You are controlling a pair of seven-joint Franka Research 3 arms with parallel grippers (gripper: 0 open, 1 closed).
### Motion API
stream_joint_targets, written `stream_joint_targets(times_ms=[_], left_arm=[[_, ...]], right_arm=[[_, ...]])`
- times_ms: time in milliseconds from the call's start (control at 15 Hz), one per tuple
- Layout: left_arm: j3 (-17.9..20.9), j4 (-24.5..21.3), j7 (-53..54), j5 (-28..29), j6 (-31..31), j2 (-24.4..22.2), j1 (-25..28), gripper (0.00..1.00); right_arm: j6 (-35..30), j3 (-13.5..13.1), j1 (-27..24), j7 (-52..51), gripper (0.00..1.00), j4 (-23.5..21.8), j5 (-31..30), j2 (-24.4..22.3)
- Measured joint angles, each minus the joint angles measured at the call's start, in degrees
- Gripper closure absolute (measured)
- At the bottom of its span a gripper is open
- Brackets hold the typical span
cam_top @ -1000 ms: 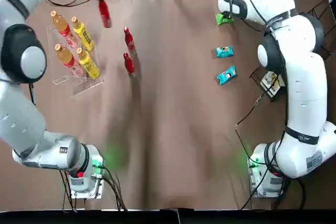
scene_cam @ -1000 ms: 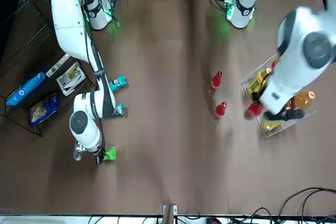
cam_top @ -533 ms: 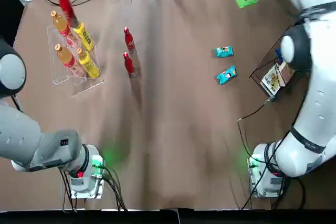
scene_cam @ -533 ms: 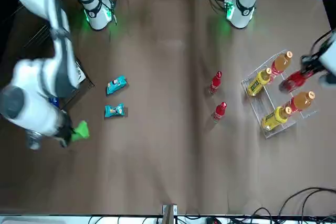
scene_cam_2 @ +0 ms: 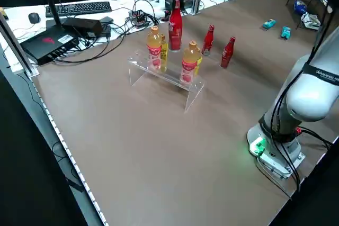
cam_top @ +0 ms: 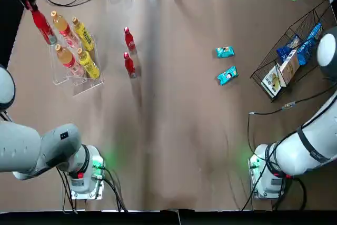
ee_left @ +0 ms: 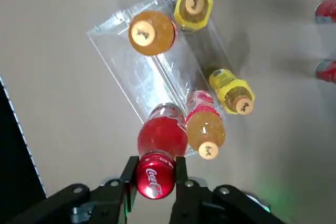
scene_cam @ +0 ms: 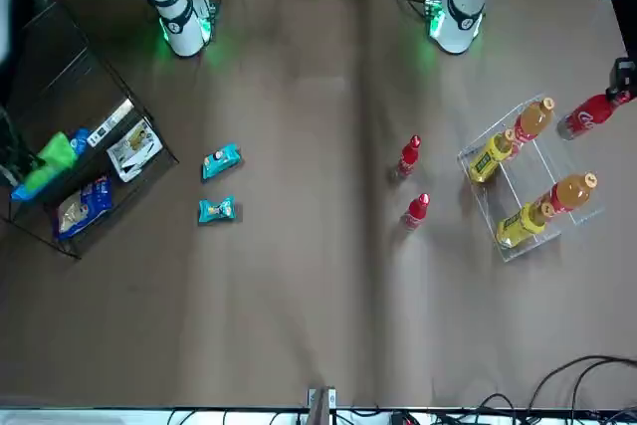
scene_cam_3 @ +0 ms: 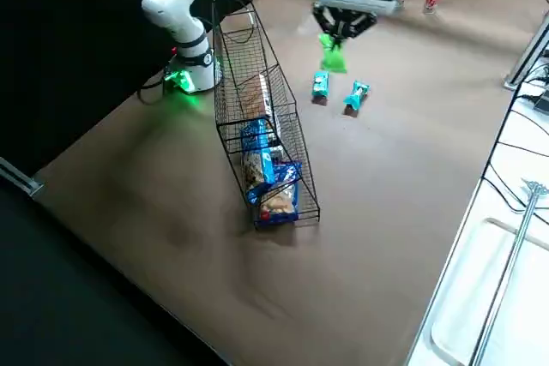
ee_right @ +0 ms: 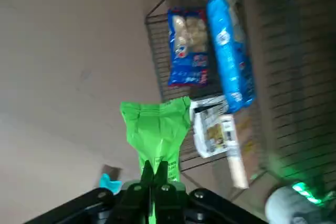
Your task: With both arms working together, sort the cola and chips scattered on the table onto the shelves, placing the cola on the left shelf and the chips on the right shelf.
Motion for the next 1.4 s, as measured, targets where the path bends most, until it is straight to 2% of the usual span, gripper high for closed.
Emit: stream_joint_targets(times_ms=[200,400,533,733,1000,1400], left_arm=[[0.1,-7.7,2.5,-0.9,4.7,-3.4,2.0,0.68],[0.4,-10.7,6.2,-2.8,6.4,-5.1,5.1,0.68],[0.2,-13.5,6.6,-2.9,8.1,-6.7,5.4,0.68],[-0.3,-15.8,6.6,-3.0,8.8,-8.0,5.2,0.68],[-0.4,-19.1,6.6,-3.0,12.2,-8.2,5.1,0.68],[-0.4,-21.4,6.7,-2.9,13.4,-8.5,5.2,0.68]], right_arm=[[-3.1,-4.1,-0.2,-8.2,0.97,0.0,-2.0,-3.4],[-4.2,-9.2,-0.3,-16.3,0.97,-0.3,-3.1,-5.2],[-4.2,-13.1,-0.6,-18.8,0.97,-1.4,-3.7,-5.3],[-3.8,-13.8,-1.6,-18.8,0.97,-2.5,-4.1,-5.2],[0.5,-13.8,-2.5,-18.8,0.97,-3.2,-4.2,-4.2],[4.9,-13.8,-3.9,-20.9,0.97,-3.4,-4.2,0.4]])
